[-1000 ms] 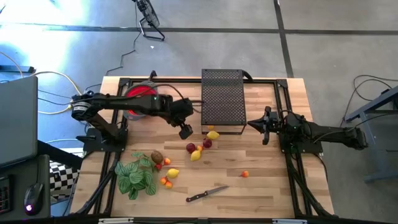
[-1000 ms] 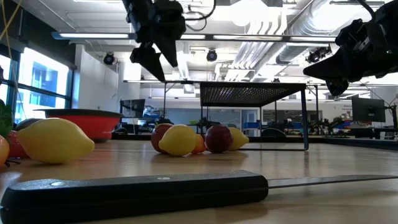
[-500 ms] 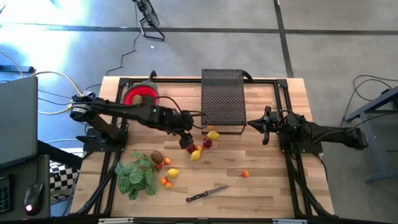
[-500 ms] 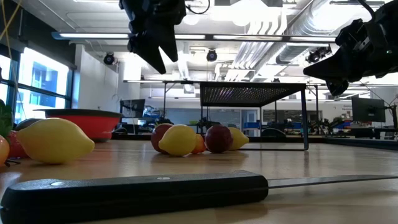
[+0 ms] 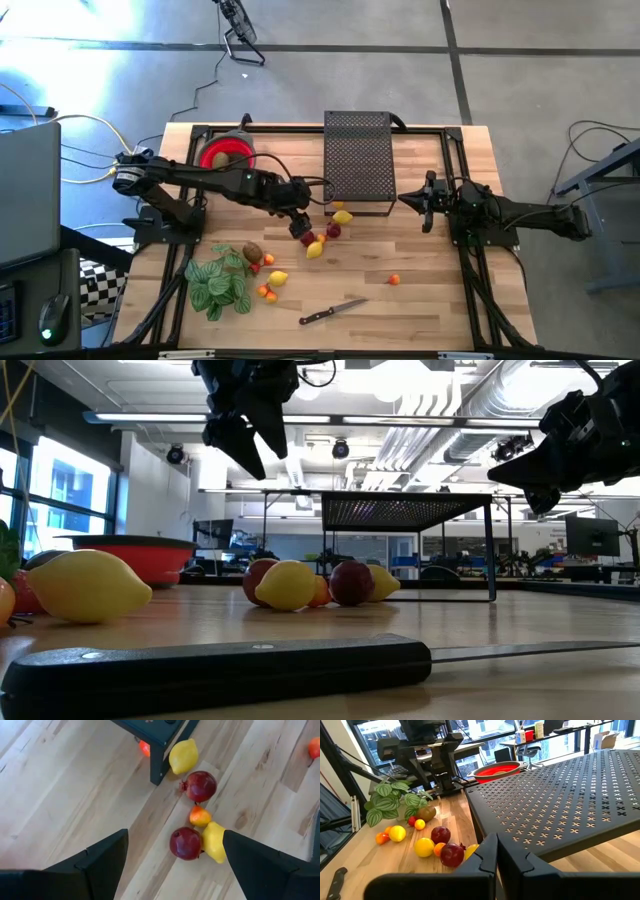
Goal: Pick & Place Fruit
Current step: Put the left red pomegranate into the strainer bowl
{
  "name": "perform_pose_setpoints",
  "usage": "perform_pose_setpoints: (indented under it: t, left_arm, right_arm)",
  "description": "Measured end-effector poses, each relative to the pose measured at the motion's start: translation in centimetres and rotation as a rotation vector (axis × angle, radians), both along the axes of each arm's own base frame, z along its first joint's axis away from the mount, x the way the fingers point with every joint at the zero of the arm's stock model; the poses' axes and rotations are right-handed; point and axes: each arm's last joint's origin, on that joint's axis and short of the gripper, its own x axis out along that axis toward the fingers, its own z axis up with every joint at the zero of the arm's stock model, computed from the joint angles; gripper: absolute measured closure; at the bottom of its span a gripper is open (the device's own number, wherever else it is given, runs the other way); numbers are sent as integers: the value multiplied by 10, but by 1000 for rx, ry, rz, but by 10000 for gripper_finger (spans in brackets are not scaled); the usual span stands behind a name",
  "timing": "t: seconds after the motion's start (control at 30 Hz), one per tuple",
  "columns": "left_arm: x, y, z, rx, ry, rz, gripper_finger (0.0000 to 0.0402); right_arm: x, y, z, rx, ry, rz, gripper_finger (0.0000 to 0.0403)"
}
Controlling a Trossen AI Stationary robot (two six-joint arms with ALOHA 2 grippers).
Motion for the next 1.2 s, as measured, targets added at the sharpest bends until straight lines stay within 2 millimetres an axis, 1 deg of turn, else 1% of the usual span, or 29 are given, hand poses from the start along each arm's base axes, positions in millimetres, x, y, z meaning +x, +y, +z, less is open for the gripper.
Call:
perform_pose_setpoints:
  t: [0.27,0.47,0.8,0.9,1.0,1.1,1.2]
  left_arm:
    - [0,0,0,9,1,-6,82]
    - [0,0,0,36,9,-48,82]
    - [1,0,-1,-12,-3,28,82]
    - [4,0,-6,-16,11,41,82]
    - [13,0,-20,-16,16,42,82]
    - [18,-1,-37,-32,76,41,82]
    - [21,-2,-46,-53,120,55,82]
  right_arm:
    - [0,0,0,0,-1,0,401]
    - [0,0,0,0,-1,0,401]
    - [0,0,0,0,-1,1,401]
    - [0,0,0,-2,-2,-17,401]
    - [0,-1,0,-7,-2,-28,401]
    - [0,-1,0,-9,-2,-26,401]
    - [0,-1,0,-10,-1,-26,401]
